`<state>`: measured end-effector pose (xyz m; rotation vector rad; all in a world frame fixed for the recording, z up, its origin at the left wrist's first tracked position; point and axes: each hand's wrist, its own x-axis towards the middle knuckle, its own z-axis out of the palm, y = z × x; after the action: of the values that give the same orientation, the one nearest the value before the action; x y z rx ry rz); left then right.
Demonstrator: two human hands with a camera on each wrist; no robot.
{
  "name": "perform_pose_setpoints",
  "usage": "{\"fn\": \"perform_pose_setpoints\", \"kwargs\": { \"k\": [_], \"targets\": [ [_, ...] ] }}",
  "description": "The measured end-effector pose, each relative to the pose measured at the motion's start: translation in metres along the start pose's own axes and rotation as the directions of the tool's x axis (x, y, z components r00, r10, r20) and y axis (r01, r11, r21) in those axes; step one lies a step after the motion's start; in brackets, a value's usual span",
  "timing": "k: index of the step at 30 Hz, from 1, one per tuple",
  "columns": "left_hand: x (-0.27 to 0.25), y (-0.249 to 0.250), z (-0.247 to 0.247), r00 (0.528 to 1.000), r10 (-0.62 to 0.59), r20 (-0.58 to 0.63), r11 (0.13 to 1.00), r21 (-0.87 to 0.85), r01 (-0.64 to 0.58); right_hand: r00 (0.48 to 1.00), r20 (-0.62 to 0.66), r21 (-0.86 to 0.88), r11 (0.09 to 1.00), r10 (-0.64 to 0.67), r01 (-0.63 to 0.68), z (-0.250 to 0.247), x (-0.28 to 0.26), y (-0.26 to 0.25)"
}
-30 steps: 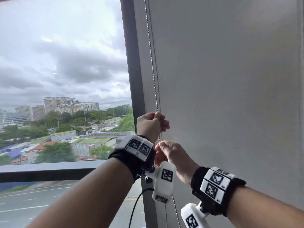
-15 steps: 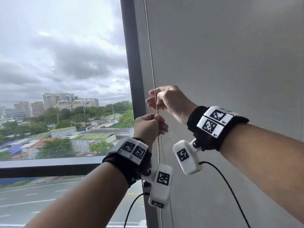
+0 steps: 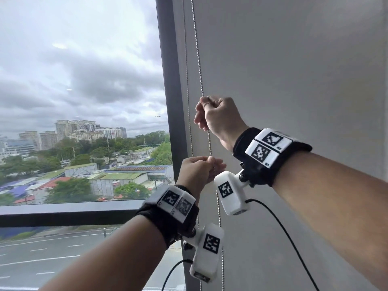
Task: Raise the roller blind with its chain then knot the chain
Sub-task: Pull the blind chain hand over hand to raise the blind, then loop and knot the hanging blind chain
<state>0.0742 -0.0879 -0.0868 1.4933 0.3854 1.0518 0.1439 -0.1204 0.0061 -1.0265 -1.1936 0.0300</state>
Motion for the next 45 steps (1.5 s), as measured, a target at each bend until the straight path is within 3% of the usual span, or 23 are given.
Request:
{"fn": "perform_pose_setpoints", "kwargs": {
  "k": [4, 8, 13, 16, 22, 25, 29, 35, 39, 43, 45],
  "targets": [
    [0.011, 0.018, -0.001, 0.998, 0.055, -0.015, 0.995, -0.086, -0.056, 1.0, -0.007, -0.001, 1.0, -0.007, 0.007, -0.003, -0.003, -0.003],
    [0.019, 0.028, 0.0, 0.989, 0.124, -0.083, 0.989, -0.068, -0.13, 0.998, 0.05, 0.008, 0.999, 0.04, -0.041, -0.004, -0.003, 0.0],
    [0.039, -0.006, -0.011, 0.945, 0.206, -0.252, 0.968, 0.194, -0.159, 0.99, 0.092, 0.038, 0.993, 0.107, -0.111, -0.005, -0.001, 0.019],
    [0.052, -0.022, -0.017, 0.92, 0.209, -0.331, 0.958, 0.257, -0.125, 0.981, 0.121, 0.038, 0.987, 0.15, -0.156, -0.005, -0.004, 0.036],
    [0.079, -0.036, -0.018, 0.906, 0.224, -0.359, 0.94, 0.326, -0.103, 0.972, 0.137, 0.037, 0.98, 0.191, -0.198, -0.003, 0.001, 0.077],
    [0.092, -0.04, -0.018, 0.9, 0.24, -0.364, 0.928, 0.358, -0.103, 0.974, 0.075, -0.009, 0.977, 0.215, -0.215, 0.001, 0.006, 0.102],
    [0.113, -0.045, -0.022, 0.907, 0.238, -0.347, 0.931, 0.349, -0.11, 0.981, -0.076, -0.226, 0.955, 0.177, -0.19, 0.006, 0.016, 0.134],
    [0.146, -0.049, -0.036, 0.94, 0.281, -0.194, 0.926, 0.312, -0.213, 0.968, -0.217, -0.255, 0.95, 0.125, -0.18, 0.026, 0.023, 0.164],
    [0.157, -0.044, -0.045, 0.95, 0.298, -0.096, 0.919, 0.296, -0.259, 0.959, -0.257, -0.312, 0.929, 0.118, -0.198, 0.032, 0.025, 0.176],
    [0.152, -0.037, -0.046, 0.947, 0.318, 0.047, 0.897, 0.307, -0.317, 0.972, -0.215, -0.501, 0.844, 0.092, -0.19, 0.039, 0.024, 0.195],
    [0.149, -0.037, -0.042, 0.947, 0.304, 0.101, 0.893, 0.315, -0.32, 0.975, -0.201, -0.505, 0.843, 0.093, -0.185, 0.04, 0.019, 0.201]
  ]
}}
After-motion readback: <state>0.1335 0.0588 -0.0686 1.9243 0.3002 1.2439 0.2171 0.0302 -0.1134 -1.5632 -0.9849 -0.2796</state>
